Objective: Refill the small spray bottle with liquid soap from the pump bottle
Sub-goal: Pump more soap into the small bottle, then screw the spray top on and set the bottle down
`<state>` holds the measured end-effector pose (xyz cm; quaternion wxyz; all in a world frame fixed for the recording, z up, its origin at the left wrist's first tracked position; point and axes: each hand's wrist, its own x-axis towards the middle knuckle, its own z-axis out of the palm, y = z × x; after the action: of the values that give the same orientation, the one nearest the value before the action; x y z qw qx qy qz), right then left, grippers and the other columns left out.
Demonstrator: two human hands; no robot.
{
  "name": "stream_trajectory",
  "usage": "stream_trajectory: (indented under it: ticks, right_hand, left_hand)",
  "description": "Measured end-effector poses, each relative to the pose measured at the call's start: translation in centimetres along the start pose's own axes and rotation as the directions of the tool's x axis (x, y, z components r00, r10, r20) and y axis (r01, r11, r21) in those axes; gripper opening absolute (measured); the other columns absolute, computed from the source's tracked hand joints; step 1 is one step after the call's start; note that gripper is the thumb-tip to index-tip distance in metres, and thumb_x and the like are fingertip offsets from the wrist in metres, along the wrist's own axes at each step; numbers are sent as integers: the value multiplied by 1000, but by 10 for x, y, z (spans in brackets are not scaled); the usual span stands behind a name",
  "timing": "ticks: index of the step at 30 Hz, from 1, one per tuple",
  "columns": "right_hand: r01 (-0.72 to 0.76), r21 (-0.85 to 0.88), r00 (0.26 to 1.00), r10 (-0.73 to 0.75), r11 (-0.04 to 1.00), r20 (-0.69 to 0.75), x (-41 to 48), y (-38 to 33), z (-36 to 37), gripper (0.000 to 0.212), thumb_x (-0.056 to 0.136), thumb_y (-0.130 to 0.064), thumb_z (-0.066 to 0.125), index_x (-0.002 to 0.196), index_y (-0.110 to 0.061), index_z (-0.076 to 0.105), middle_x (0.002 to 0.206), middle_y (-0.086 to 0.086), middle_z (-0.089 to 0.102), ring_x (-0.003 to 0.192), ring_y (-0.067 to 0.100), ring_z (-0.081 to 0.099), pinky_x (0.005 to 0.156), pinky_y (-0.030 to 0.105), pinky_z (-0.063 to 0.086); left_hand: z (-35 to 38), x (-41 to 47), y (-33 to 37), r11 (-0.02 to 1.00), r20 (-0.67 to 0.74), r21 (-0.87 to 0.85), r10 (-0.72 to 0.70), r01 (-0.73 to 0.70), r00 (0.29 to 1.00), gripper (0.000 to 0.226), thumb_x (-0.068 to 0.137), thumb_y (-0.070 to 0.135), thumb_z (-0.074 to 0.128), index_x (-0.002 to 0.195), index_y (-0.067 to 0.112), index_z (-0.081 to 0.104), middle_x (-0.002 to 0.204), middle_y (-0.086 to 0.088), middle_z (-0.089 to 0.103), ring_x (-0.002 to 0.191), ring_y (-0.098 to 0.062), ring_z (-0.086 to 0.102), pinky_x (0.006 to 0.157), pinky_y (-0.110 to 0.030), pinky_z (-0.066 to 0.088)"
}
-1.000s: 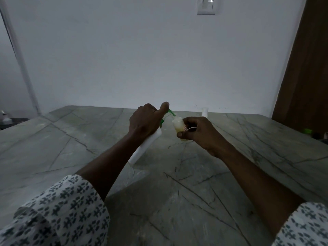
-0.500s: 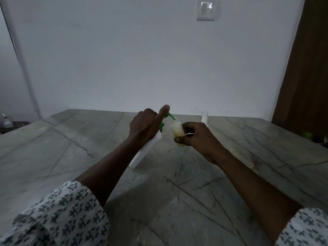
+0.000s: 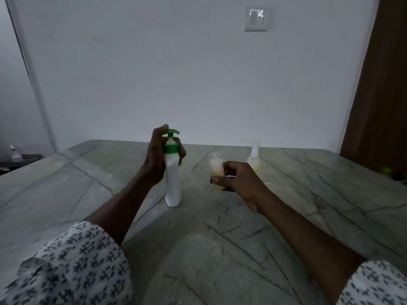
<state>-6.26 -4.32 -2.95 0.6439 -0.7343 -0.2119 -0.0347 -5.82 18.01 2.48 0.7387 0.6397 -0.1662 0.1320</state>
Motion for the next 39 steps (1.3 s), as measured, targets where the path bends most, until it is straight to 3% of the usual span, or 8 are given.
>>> stream_trajectory:
  ticks: [12, 18, 22, 24, 26, 30, 33, 39]
  right_hand:
    - [-59, 57, 998, 61, 997, -34, -1, 7, 5, 27, 79, -9, 76, 104, -5, 65, 110, 24, 64, 101, 34, 66, 86, 45, 57]
    - [-81, 94, 996, 82, 992, -15, -2, 8, 4, 28, 78, -10, 76, 104, -7, 65, 108, 22, 64, 105, 37, 64, 90, 48, 55]
    - [-54, 45, 998, 54, 997, 12, -3, 6, 0, 27, 79, -9, 75, 104, -5, 66, 104, 29, 60, 93, 26, 64, 84, 37, 58]
    - [-25, 1, 1000, 25, 1000, 18, -3, 3, -3, 28, 79, -8, 74, 105, -1, 66, 111, 34, 58, 90, 25, 62, 83, 36, 56]
    - [8, -54, 1000, -7, 999, 23, -4, 0, -5, 28, 80, -8, 73, 106, 2, 66, 110, 37, 57, 87, 25, 59, 82, 39, 53]
    - [33, -66, 999, -32, 997, 20, -7, -3, -6, 32, 81, -6, 71, 112, 1, 63, 100, 29, 64, 86, 25, 64, 80, 42, 55]
    - [0, -79, 1000, 0, 997, -8, -8, -3, -4, 58, 80, -6, 72, 133, -10, 49, 98, 8, 69, 90, 19, 68, 76, 30, 58]
    - [-3, -203, 999, -8, 979, -51, -8, 3, 4, 76, 79, -5, 74, 144, -14, 34, 101, 6, 67, 99, 19, 66, 89, 41, 56]
  left_hand:
    - [-10, -3, -9, 991, 126, -117, -51, 66, 991, 85, 94, 69, 18, 95, -2, 65, 86, -18, 64, 74, -29, 60, 71, -36, 49]
    - [-16, -5, -2, 997, -183, -3, 71, -73, 981, 89, 97, 67, 3, 118, 5, 65, 110, -21, 67, 98, -30, 62, 88, -43, 46]
    - [-9, -17, 22, 894, -460, 283, 445, -348, 769, 72, 98, 56, 22, 107, 2, 68, 87, -8, 64, 78, -19, 54, 69, -33, 41]
    - [1, -29, 38, 709, -406, 516, 697, -481, 591, 56, 98, 43, 31, 93, 1, 68, 76, 3, 57, 70, -13, 49, 62, -28, 36]
    - [21, -49, 45, 538, -201, 606, 816, -586, 542, 41, 96, 28, 40, 81, 1, 67, 70, 4, 57, 64, -8, 51, 58, -23, 37]
    - [65, -82, 19, 558, 156, 615, 606, -557, 780, 28, 91, 22, 55, 74, 4, 68, 64, -5, 64, 56, -12, 58, 49, -25, 47]
    - [85, -81, -13, 595, 15, 788, 237, -157, 972, 20, 90, 25, 66, 105, 12, 65, 91, -1, 70, 70, -6, 60, 56, -18, 46]
    - [78, -66, -37, 691, -175, 708, -27, 145, 984, 58, 85, 49, 70, 130, 17, 51, 112, 1, 64, 96, -13, 62, 64, -20, 42]
